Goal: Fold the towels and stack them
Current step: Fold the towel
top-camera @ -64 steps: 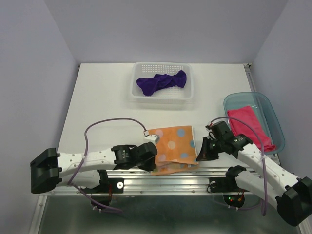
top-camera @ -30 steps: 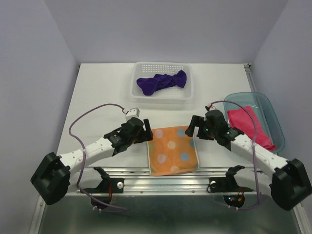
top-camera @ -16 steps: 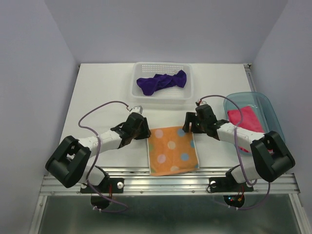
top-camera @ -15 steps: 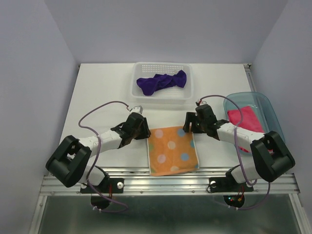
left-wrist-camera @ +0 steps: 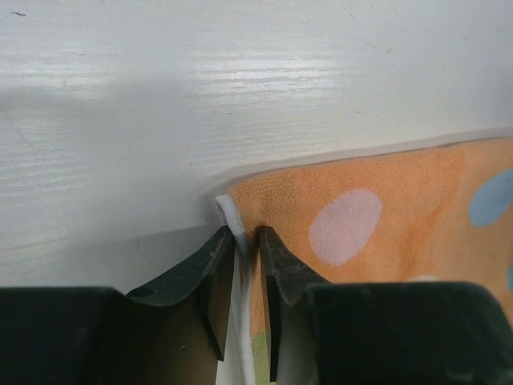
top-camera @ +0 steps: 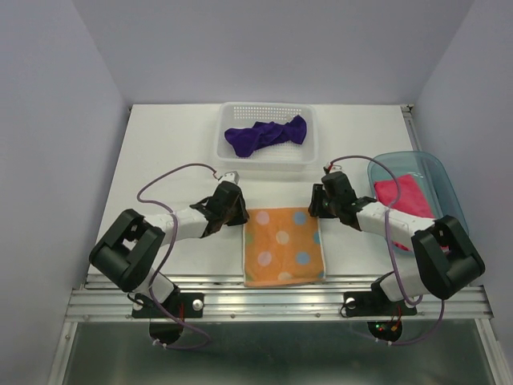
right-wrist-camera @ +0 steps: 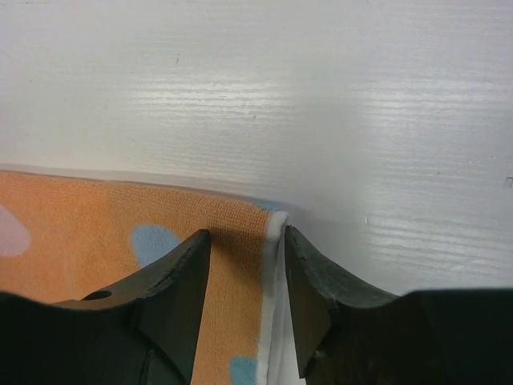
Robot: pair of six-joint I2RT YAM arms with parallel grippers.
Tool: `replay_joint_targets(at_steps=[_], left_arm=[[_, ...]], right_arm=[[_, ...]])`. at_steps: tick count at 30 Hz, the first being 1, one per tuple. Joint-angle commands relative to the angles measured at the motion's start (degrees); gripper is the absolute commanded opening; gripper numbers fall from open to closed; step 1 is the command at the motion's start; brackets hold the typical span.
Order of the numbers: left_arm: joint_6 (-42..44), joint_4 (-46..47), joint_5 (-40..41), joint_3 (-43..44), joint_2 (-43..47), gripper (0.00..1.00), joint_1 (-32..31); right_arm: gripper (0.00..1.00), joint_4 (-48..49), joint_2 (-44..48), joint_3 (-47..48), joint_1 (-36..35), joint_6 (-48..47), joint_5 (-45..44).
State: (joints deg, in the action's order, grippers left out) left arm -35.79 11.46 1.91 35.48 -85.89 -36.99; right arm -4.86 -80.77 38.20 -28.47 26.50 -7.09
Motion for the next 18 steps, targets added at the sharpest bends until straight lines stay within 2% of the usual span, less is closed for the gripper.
replay_joint_targets(at_steps=[1, 9, 10, 12, 13, 18], left_arm=[[0.81, 0.40, 0.90, 1.43, -0.25, 0.31, 0.69], [1.34, 0.84, 0.81, 2.31, -0.42, 0.19, 1.31], [1.51, 0.84, 0.99, 2.48, -0.60, 0.12, 1.40], [1.51, 0.75, 1.42, 3.44, -0.86, 0.00, 1.75], [1.69, 0.75, 2.12, 4.06, -1.64, 0.00, 1.92], [3.88, 0.49, 3.45, 8.63, -3.85, 0.00, 2.45]], right_arm=[[0.43, 1.96, -1.14, 2.41, 0.34, -0.66, -1.87], [0.30, 2.58, -2.46, 1.79, 0.43, 0.22, -3.89], [0.24, 3.19, -2.90, 1.88, 0.43, 0.04, -4.94], [0.19, 4.33, -3.16, 2.23, 0.52, -0.57, -5.82], [0.14, 6.60, -3.25, 2.41, 0.69, -1.44, -6.18], [0.04, 11.45, -4.13, 4.69, 1.57, -4.44, -6.53]])
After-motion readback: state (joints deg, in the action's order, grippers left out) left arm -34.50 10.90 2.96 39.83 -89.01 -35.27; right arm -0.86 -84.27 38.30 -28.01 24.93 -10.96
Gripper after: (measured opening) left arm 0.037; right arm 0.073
